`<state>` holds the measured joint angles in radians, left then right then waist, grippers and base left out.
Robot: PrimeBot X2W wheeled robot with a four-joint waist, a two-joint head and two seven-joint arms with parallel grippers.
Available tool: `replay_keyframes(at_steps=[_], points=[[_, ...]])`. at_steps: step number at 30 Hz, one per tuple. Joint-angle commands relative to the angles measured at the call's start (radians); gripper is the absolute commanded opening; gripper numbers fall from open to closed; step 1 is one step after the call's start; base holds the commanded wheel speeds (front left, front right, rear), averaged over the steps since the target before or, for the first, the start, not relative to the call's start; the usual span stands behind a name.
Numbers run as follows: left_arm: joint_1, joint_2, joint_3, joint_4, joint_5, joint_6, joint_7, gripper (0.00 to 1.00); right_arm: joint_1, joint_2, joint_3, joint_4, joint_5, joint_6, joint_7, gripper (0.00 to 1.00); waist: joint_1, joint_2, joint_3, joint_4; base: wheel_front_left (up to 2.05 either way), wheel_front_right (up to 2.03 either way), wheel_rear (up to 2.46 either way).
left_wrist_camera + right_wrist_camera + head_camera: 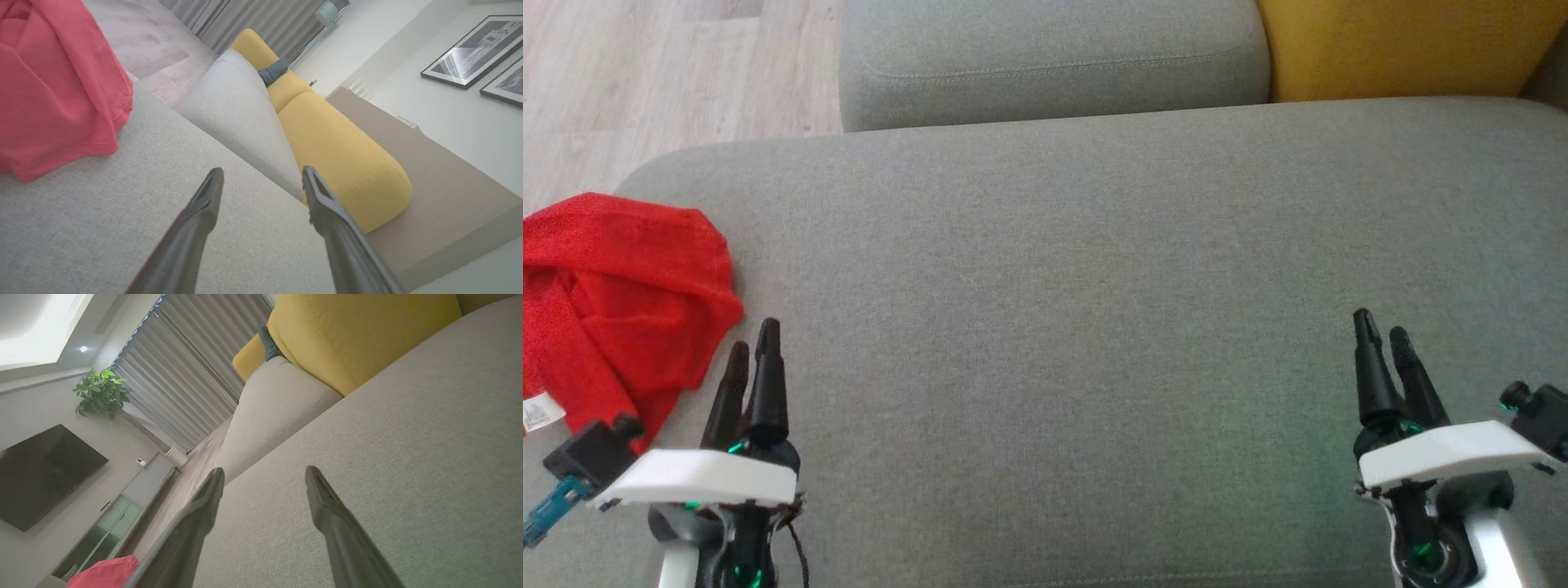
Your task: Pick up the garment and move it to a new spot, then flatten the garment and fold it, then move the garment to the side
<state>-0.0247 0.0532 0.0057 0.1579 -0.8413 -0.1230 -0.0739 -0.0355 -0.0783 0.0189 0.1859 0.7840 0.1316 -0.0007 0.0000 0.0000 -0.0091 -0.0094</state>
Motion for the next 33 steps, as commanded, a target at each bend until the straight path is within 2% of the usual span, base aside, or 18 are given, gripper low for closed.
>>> replay_keyframes(at_steps=[1, 33], points=[[-0.034, 0.019, 0.008, -0.047, 0.038, -0.004, -0.016, 1.00, -0.043, -0.021, 0.017, -0.041, -0.035, 0.000, -0.010, 1.00, 0.0000, 0.0000, 0.000, 0.000, 0.00, 0.00, 0.00], [0.024, 0.041, -0.025, -0.061, 0.463, -0.002, -0.109, 1.00, -0.016, -0.013, 0.068, -0.034, -0.430, -0.001, -0.040, 1.00, 0.0000, 0.0000, -0.007, 0.000, 0.00, 0.00, 0.00]])
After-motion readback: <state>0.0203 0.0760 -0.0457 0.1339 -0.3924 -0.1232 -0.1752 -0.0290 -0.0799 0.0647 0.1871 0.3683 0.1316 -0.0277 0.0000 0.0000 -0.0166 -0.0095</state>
